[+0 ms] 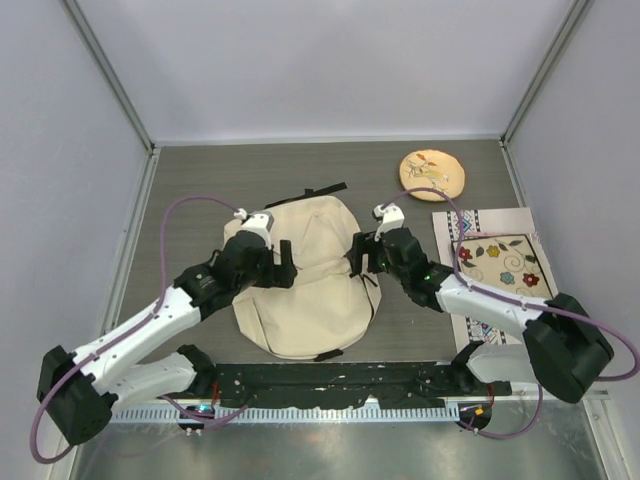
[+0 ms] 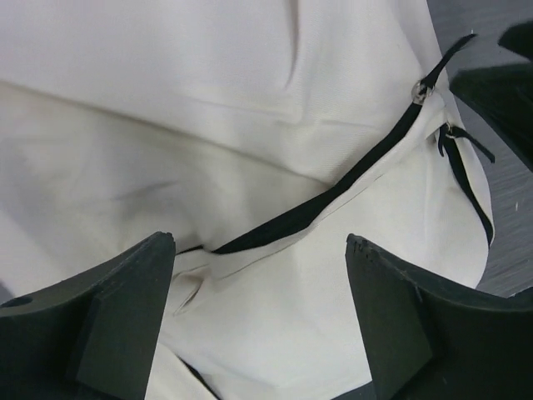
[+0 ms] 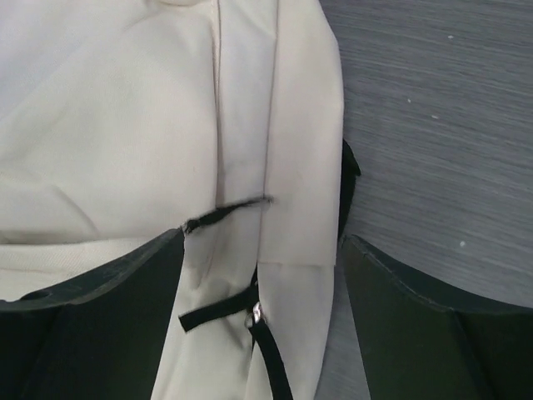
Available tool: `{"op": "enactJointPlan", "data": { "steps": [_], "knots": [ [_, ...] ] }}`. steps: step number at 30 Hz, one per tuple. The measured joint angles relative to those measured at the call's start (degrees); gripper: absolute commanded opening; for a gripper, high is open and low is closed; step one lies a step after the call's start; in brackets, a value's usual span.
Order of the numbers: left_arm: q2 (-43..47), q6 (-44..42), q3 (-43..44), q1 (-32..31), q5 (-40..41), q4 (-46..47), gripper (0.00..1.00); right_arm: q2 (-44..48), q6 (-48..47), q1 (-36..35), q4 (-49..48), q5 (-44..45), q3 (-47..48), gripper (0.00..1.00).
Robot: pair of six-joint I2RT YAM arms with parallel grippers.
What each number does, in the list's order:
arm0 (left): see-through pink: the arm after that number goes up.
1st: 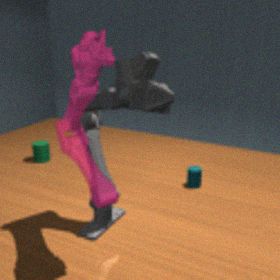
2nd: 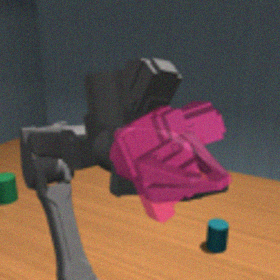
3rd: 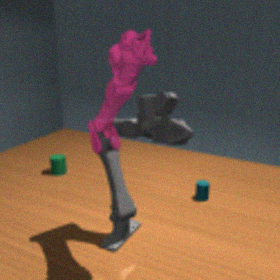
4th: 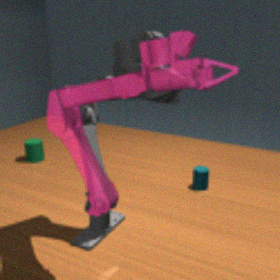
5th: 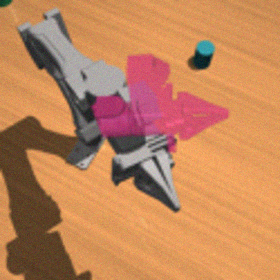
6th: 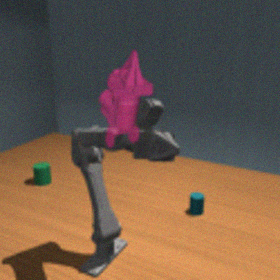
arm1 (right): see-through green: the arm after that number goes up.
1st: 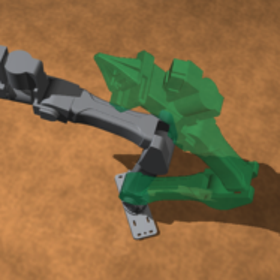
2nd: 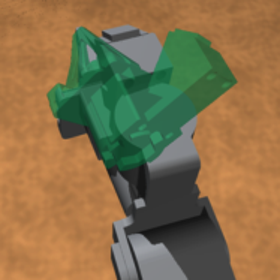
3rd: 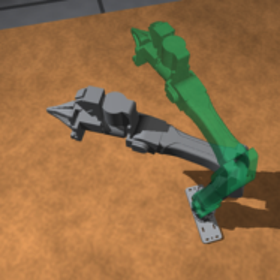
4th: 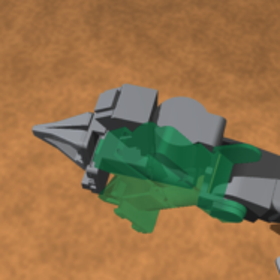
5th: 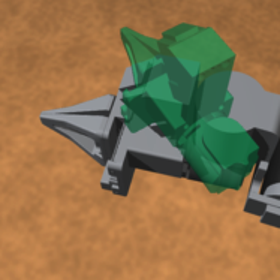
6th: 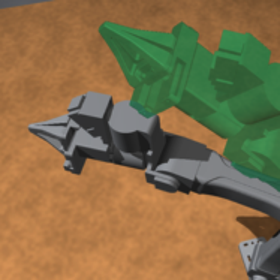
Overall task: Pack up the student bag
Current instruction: Adjust the student bag at the center of the board.
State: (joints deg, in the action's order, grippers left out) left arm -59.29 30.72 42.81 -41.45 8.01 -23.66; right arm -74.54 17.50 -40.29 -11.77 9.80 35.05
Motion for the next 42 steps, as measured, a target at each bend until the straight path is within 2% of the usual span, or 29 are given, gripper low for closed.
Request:
{"op": "enactJointPlan", "data": {
  "steps": [1, 2, 9, 15, 21, 25, 28, 32, 37, 42],
  "knots": [
    [1.9, 1.0, 0.0, 0.0, 1.7, -1.4, 0.99, 1.7, 0.5, 0.0, 0.7, 0.4, -0.8, 0.83],
    [3.4, 1.9, 0.0, 0.0, 3.1, -2.5, 1.00, 3.6, 1.0, 0.0, 1.7, 1.1, -1.6, 0.86],
    [16.1, 12.9, -0.8, 0.4, 18.4, -11.5, 1.00, 12.2, 5.3, 2.7, 7.4, 8.0, -2.6, 0.95],
    [20.0, 21.9, -5.6, 1.8, 23.0, -17.0, 1.00, 12.4, 11.0, 10.7, 13.4, 3.6, -2.5, 0.96],
    [18.1, 27.5, -9.1, 1.9, 21.5, -19.3, 1.00, 6.8, 15.9, 13.6, 15.5, -6.6, -2.5, 0.96],
    [18.1, 28.8, -13.0, 1.9, 17.7, -16.7, 1.00, 0.9, 19.7, 13.9, 15.0, -14.1, -2.4, 0.91],
    [17.2, 29.6, -16.7, 1.9, 13.9, -12.3, 1.00, -3.4, 24.0, 14.1, 9.7, -21.1, -3.9, 0.89],
    [14.1, 30.0, -18.5, 2.3, 10.6, -7.3, 1.00, -4.6, 28.0, 14.2, 3.0, -26.8, -6.3, 0.87],
    [5.2, 27.2, -16.9, 3.5, 6.5, -2.2, 1.00, -6.0, 29.2, 14.6, -0.7, -30.9, -7.4, 0.82],
    [-7.8, 20.5, -7.7, 7.8, 0.5, -3.4, 1.00, -5.4, 29.8, 13.4, -3.1, -31.4, -8.9, 0.82]
  ]
}}
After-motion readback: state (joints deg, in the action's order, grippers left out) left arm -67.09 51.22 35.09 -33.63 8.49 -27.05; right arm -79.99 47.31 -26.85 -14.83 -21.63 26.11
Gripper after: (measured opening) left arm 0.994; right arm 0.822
